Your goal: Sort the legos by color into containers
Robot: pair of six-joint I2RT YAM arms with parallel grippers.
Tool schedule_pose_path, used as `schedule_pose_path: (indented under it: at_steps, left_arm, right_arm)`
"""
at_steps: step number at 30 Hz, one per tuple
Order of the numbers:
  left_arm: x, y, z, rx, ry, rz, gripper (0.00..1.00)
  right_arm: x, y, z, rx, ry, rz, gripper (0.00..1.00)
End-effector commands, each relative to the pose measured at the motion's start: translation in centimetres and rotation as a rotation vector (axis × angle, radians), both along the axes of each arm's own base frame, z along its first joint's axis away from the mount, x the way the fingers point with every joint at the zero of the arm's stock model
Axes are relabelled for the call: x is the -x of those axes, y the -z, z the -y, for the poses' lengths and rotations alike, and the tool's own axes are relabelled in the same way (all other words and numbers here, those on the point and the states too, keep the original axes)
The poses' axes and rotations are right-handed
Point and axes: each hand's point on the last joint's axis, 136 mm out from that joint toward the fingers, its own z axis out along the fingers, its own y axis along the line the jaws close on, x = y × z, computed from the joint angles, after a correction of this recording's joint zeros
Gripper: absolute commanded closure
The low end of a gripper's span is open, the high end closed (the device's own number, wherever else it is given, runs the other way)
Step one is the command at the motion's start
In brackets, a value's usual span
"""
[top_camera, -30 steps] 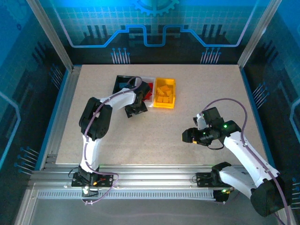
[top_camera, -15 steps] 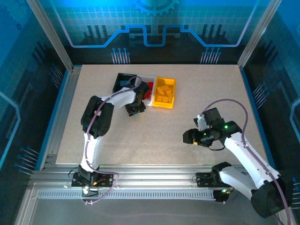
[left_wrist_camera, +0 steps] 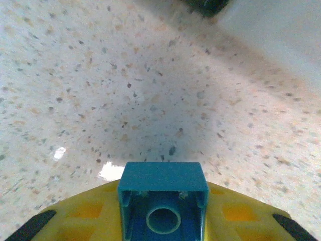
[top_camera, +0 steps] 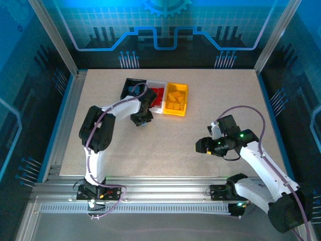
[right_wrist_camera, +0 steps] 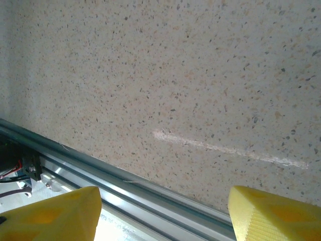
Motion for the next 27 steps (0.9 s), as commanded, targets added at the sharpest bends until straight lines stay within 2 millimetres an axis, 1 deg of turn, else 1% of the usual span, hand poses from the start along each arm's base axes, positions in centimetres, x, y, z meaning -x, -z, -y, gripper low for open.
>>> schedule_pose_path:
  at_steps: [1,4,6,8,12,15,18,21,27]
  left_arm:
    - [-1.7,-4.7,-1.6,0.026,0.004,0.079,0.66]
    - [-4.2,-7.0,-3.2,0.029,-0.004,0.128,0.66]
    - [-6.1,-8.1,-4.4,0.028,-0.013,0.15,0.66]
    - [-8.1,-9.0,-5.4,0.03,-0.021,0.17,0.66]
    - [-11.9,-10.0,-6.1,0.052,-0.034,0.215,0.66]
    - [-13.9,-9.6,-6.1,0.086,-0.045,0.224,0.66]
    - [-15.2,-8.6,-5.8,0.103,-0.044,0.216,0.66]
    - [-15.8,-7.3,-5.7,0.124,-0.047,0.199,0.66]
    - [-16.2,-5.2,-5.6,0.151,-0.049,0.167,0.65]
  right_arm:
    - [-0.2,0.0,0.0,-0.023,0.014,0.002,0.31]
    - [-0.4,0.1,0.0,-0.028,0.028,-0.001,0.31]
    - [-0.4,0.2,0.0,-0.03,0.037,-0.004,0.31]
    - [-0.4,0.3,0.1,-0.027,0.049,-0.009,0.31]
    - [-0.6,-0.1,0.3,-0.021,0.075,-0.009,0.31]
    - [-0.9,-0.8,0.4,-0.017,0.092,-0.003,0.31]
    - [-1.2,-1.7,0.4,-0.024,0.109,0.017,0.31]
    - [-1.4,-2.4,0.4,-0.042,0.132,0.043,0.31]
    - [-2.1,-4.5,-0.4,-0.124,0.149,0.136,0.31]
